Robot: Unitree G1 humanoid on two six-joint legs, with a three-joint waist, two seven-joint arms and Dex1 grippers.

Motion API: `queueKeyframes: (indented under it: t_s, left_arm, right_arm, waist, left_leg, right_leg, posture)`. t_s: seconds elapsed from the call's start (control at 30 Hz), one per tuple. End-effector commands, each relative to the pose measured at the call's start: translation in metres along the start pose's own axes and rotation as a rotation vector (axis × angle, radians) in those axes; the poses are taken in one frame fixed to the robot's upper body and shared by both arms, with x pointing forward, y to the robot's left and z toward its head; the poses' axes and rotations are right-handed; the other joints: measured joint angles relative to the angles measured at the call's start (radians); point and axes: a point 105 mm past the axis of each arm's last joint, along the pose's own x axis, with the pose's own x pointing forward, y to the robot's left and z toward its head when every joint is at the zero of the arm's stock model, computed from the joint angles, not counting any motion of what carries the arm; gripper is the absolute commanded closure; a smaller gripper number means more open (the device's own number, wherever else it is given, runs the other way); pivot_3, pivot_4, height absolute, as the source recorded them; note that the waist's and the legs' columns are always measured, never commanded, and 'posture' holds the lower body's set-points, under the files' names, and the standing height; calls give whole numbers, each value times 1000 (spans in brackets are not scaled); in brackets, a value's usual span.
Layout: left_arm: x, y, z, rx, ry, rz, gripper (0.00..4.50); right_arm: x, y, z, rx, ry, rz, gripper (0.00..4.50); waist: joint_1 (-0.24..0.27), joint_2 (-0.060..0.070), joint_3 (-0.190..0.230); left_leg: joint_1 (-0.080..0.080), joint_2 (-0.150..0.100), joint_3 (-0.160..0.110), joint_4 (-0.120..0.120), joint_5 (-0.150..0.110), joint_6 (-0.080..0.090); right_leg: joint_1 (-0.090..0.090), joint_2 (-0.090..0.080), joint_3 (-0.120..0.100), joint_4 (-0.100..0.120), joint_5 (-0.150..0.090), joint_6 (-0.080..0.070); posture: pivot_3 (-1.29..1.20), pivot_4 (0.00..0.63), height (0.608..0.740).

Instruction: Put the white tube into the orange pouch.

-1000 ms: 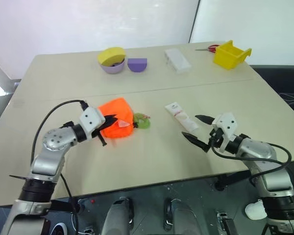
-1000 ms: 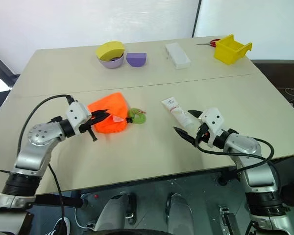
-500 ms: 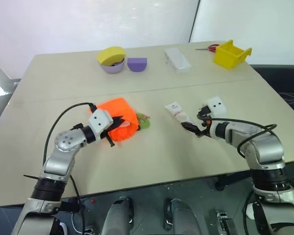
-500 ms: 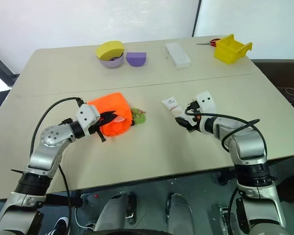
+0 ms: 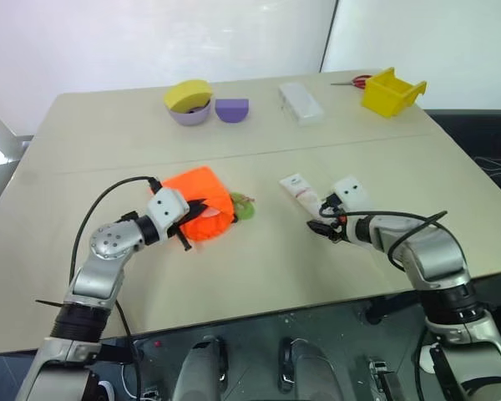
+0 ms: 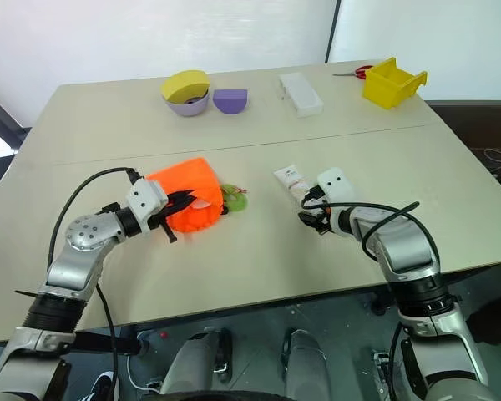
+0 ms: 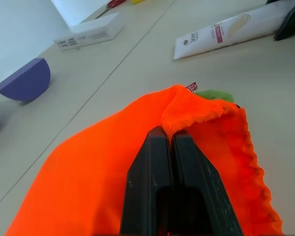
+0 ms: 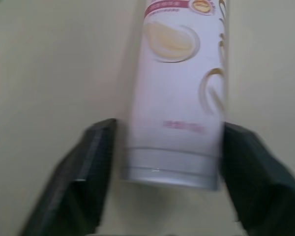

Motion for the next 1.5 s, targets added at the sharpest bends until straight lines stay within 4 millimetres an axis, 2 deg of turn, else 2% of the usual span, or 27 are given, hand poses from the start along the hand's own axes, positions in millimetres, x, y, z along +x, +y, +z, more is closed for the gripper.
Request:
queueKeyframes:
  t_s: [0.03,0.17,0.23,0.27,0.37,0.47,0.6,0.7,0.9,0.97,1.07,1.3,1.4,1.5]
  left_arm:
    - [-2,8,9,37,-28,19,4500]
    - [-3,8,8,29,-22,21,4500]
    - [-3,7,7,-1,-22,24,4500]
    - [-4,8,7,-3,-21,24,4500]
    - [-6,12,7,-16,-15,33,4500]
    - [-6,16,9,-18,-18,34,4500]
    - [-3,18,19,-65,-48,25,4500]
    - [-3,16,24,-75,-57,7,4500]
    - [-7,12,27,-86,-48,-9,4500]
    - [-8,5,27,-82,-37,-38,4500]
    - [-9,-1,27,-84,-28,-60,4500]
    - [-3,-11,35,-90,-49,-77,4500]
    - [-3,-12,33,-100,-43,-81,4500]
    - [-3,-14,33,-107,-42,-84,4500]
  right_arm:
    - [-2,-6,6,-29,-29,-40,2679]
    - [-16,0,22,-78,-132,26,2679]
    - [-37,24,33,-135,-236,202,2679]
    - [-50,43,35,-170,-272,322,2679]
    - [-71,85,30,-202,-266,559,2679]
    - [-66,105,25,-230,-232,606,2679]
    - [-44,122,20,-268,-204,612,2679]
    - [-29,128,17,-302,-188,604,2679]
    - [-14,127,38,-249,-259,570,2679]
    - [-11,128,46,-229,-296,567,2679]
    - [-7,134,49,-251,-301,579,2679]
    - [29,147,77,-256,-331,471,2679]
    - [35,155,88,-240,-354,462,2679]
    - [41,159,90,-256,-345,454,2679]
  waist:
    - [0,0,0]
    - [1,0,0]
    - [3,0,0]
    - [2,0,0]
    - [-2,0,0]
    - [-5,0,0]
    - [-2,0,0]
    - [-2,0,0]
    - [0,0,0]
    - [0,0,0]
    - [0,0,0]
    - [-3,0,0]
    - [-1,0,0]
    - [-1,0,0]
  left_leg:
    - [0,0,0,0,0,0]
    - [0,0,0,0,0,0]
    - [-1,0,0,0,0,0]
    - [-1,0,0,0,0,0]
    - [-1,0,-1,-2,0,0]
    - [0,0,-2,-2,0,0]
    - [0,1,-2,-1,-2,-3]
    - [-1,1,-2,-1,-2,-3]
    - [-1,0,-1,0,-1,-1]
    - [-1,0,-1,-2,0,0]
    - [-1,0,-1,-3,0,0]
    - [0,2,-1,-1,-1,-3]
    - [-1,2,-1,-1,-1,-3]
    - [-1,3,-1,-1,0,-1]
  right_leg:
    - [0,0,0,0,0,0]
    - [0,0,0,0,0,0]
    - [0,0,0,0,0,0]
    - [0,0,0,-1,0,0]
    - [-1,0,0,-1,-1,2]
    - [0,1,0,-1,-1,2]
    - [0,1,0,-3,0,-1]
    - [0,1,0,-5,0,-1]
    - [-1,0,0,-3,1,-1]
    - [-1,1,0,-2,1,-1]
    - [-2,2,0,-1,1,-1]
    - [-2,2,0,-1,1,-2]
    - [-2,3,0,-1,2,-3]
    - [-2,4,0,-1,2,-3]
  posture:
    - [0,150,740]
    - [0,150,740]
    - [0,150,740]
    - [0,150,740]
    - [0,150,740]
    - [0,150,740]
    - [0,150,740]
    - [0,150,740]
    - [0,150,740]
    - [0,150,740]
    - [0,150,740]
    - [0,150,740]
    - [0,150,740]
    - [0,150,740]
